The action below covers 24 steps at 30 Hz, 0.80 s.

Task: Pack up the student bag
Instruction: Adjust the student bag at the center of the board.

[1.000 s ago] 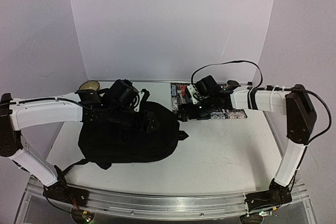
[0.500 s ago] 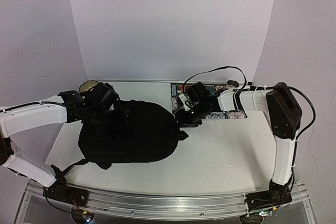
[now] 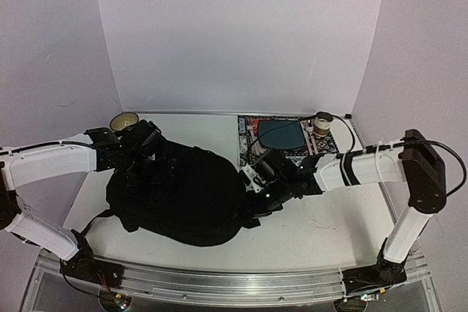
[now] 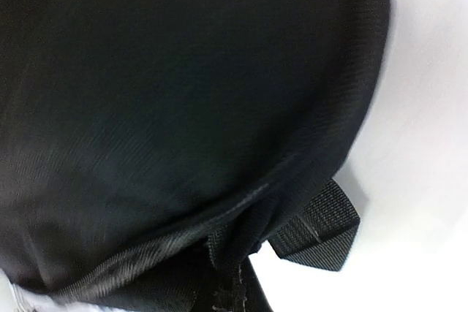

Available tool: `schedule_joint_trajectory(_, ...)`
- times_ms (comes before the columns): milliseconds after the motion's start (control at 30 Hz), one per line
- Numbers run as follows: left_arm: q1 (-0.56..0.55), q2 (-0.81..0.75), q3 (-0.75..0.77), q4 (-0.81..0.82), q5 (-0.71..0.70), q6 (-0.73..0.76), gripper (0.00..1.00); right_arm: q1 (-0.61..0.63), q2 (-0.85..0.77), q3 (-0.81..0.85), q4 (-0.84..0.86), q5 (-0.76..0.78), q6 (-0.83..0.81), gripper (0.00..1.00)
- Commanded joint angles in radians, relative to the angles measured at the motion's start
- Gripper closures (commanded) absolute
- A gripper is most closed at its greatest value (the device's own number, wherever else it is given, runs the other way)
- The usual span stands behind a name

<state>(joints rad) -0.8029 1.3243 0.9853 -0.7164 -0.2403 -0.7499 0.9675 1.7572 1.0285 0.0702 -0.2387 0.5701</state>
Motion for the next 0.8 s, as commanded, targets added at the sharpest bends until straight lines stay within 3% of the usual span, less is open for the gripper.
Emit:
schedule_joint_trajectory(0,0.013,0.011,0.078,-0.006,-0.055,0.054,0.01,0.115,-0.109,-0.100,-0.008,0.089,0.132,1.00)
schedule_joint_trajectory(200,0.014,0.034,0.139,-0.006,-0.038,0.109,0.01,0.204,-0.192,-0.125,-0.081,0.119,0.132,0.99)
schedule_joint_trajectory(400,0.018,0.072,0.212,-0.005,-0.025,0.143,0.01,0.181,-0.290,0.015,-0.364,0.328,-0.103,0.83)
schedule_joint_trajectory(600,0.027,0.143,0.273,-0.003,-0.014,0.167,0.01,0.037,-0.261,0.168,-0.422,0.190,-0.302,0.55)
schedule_joint_trajectory(767,0.027,0.181,0.302,0.004,0.002,0.175,0.00,-0.029,-0.136,0.306,-0.416,0.144,-0.462,0.47)
